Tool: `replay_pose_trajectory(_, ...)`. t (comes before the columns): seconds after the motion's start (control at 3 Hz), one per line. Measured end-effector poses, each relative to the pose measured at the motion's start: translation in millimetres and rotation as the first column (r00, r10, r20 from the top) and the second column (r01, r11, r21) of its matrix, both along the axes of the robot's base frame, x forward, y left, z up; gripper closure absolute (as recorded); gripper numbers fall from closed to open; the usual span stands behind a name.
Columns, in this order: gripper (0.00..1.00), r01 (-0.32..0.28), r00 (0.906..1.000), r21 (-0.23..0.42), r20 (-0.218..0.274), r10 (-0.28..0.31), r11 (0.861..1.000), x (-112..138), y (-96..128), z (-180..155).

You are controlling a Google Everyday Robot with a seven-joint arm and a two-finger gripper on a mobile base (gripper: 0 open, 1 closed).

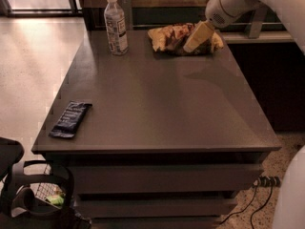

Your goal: Move brown chip bag near rxbar blueberry

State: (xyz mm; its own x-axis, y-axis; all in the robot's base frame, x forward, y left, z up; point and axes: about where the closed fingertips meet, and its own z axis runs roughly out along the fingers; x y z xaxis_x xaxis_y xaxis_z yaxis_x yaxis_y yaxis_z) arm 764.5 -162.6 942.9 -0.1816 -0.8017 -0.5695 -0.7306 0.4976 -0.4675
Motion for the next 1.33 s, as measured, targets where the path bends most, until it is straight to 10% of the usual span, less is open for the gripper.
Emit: replay_pose_trajectory(1.33,0.01,0.073,0.9968,0.168,-0.046,-0.066,0.983,90,16,-91)
